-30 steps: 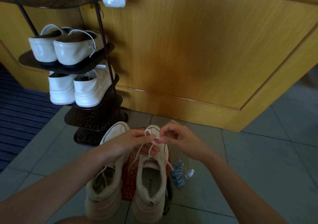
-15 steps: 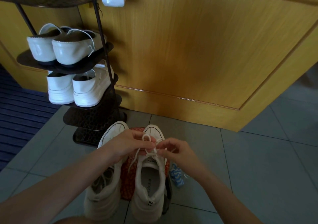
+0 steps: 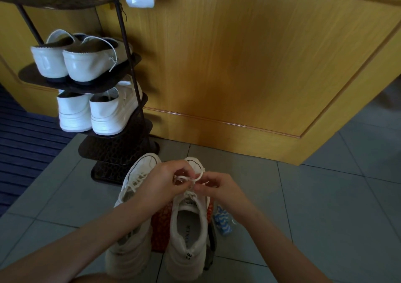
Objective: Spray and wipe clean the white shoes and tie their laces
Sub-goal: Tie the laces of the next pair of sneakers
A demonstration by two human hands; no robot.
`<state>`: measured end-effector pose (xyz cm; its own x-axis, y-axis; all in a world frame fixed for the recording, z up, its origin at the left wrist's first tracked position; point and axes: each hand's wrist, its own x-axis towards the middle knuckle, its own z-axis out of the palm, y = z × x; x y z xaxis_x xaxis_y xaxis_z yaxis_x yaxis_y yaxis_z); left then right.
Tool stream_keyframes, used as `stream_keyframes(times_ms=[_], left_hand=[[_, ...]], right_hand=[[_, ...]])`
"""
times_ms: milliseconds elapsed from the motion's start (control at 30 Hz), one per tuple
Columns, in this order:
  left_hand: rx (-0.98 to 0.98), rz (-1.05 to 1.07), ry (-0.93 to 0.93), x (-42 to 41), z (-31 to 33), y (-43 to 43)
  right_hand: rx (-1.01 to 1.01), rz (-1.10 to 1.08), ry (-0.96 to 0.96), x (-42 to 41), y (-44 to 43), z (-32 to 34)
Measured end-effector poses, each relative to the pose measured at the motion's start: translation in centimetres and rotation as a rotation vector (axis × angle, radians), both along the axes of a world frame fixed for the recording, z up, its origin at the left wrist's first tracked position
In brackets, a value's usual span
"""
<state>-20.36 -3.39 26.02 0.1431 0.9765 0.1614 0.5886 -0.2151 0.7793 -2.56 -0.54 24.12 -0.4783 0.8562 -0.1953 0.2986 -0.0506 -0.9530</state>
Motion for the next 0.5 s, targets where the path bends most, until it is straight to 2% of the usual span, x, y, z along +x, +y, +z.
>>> stream_keyframes(times_ms=[133,200,333,500], left_hand=[[0.038,0.024,0.023,-0.2,-0.1,-0.1],[0.005,0.059,0.011,-0.5,0.1,0.1],[-0.089,0.129,-0.006,-0.6,0.5,-0.1],[-0.121,0.255,-0.005,-2.9,0.7,-0.3]], right_hand=[[0.046,-0.023,-0.071,-0.2,0.2,0.1],[0.068,-0.017,-0.077,-0.1,0.1,0.2],[-0.008,-0.027,-0.036,0.4,0.2,0.2],[-0.007,0.043,-0.147,1.8,0.3,0.6]])
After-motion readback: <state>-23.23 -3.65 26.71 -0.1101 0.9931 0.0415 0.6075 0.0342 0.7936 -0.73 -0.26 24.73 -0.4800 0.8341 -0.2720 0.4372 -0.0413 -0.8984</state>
